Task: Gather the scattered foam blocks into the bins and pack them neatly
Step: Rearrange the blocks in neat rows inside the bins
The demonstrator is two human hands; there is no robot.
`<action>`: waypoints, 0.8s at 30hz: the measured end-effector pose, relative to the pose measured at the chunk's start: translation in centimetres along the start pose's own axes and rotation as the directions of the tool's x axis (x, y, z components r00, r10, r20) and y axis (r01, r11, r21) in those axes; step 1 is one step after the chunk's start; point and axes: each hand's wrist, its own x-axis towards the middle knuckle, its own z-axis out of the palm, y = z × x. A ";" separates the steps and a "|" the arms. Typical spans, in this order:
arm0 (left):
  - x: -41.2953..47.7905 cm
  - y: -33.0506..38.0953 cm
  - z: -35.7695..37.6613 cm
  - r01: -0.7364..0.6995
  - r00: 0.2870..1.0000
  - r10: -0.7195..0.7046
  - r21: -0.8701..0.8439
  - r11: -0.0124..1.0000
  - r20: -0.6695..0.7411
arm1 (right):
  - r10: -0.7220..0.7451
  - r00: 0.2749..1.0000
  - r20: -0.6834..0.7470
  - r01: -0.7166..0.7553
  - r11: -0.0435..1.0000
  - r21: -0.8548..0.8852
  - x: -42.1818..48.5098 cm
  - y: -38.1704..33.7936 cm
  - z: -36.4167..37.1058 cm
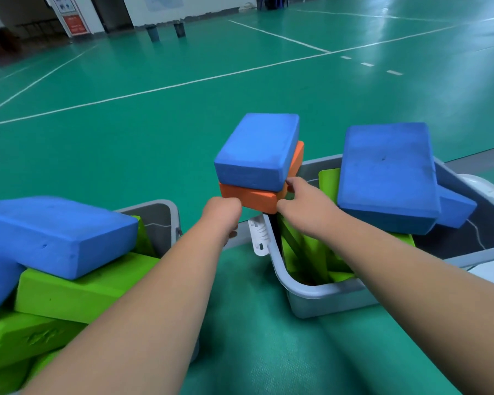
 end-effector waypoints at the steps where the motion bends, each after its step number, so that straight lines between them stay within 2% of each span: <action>1: -0.6 0.2 0.3 0.021 0.999 -0.022 0.046 0.999 0.034 | 0.002 0.999 -0.032 -0.002 1.000 -0.008 0.0 -0.1 -0.5; 3: -1.6 0.5 1.1 -0.013 0.988 -0.017 0.188 0.982 0.155 | 0.006 0.993 -0.116 -0.007 1.000 -0.005 -0.3 -0.5 -2.0; 5: -2.8 1.0 2.2 -0.104 0.949 0.009 0.285 0.953 0.316 | 0.007 0.988 -0.152 -0.001 0.999 0.042 -0.5 -0.7 -3.6; 7: -3.9 2.0 3.8 -0.221 0.883 0.048 0.323 0.920 0.467 | 0.046 0.989 -0.142 -0.013 0.973 0.230 -0.9 -0.6 -5.2; 10: -5.3 3.7 7.1 -0.305 0.819 0.145 0.207 0.930 0.556 | 0.095 0.987 -0.130 -0.021 0.878 0.479 -1.8 -0.6 -8.1; 13: -6.3 5.0 10.4 -0.240 0.839 0.180 0.053 0.969 0.514 | 0.071 0.983 -0.171 0.034 0.839 0.543 -3.1 -0.5 -11.2; 15: -6.6 5.4 12.0 -0.261 0.838 0.210 0.031 0.965 0.503 | 0.041 0.965 -0.260 0.080 0.895 0.439 -3.6 0.7 -12.9; 17: -6.6 5.4 13.2 -0.292 0.832 0.226 0.054 0.955 0.506 | -0.054 0.925 -0.375 0.106 0.987 0.119 -4.0 2.7 -14.4; 18: -6.6 5.4 13.5 -0.300 0.832 0.224 0.073 0.951 0.507 | -0.107 0.912 -0.397 0.095 0.994 -0.050 -4.3 3.7 -15.0; 20: -6.7 5.3 14.2 -0.312 0.842 0.220 0.113 0.943 0.492 | -0.179 0.906 -0.384 0.047 0.943 -0.329 -5.0 5.6 -15.7; 22: -6.8 5.4 14.5 -0.323 0.859 0.222 0.151 0.934 0.461 | -0.148 0.924 -0.353 -0.032 0.889 -0.456 -5.5 7.4 -16.1; 24: -7.0 5.7 14.7 -0.322 0.862 0.224 0.149 0.935 0.455 | -0.054 0.942 -0.330 -0.107 0.886 -0.451 -5.9 8.6 -16.0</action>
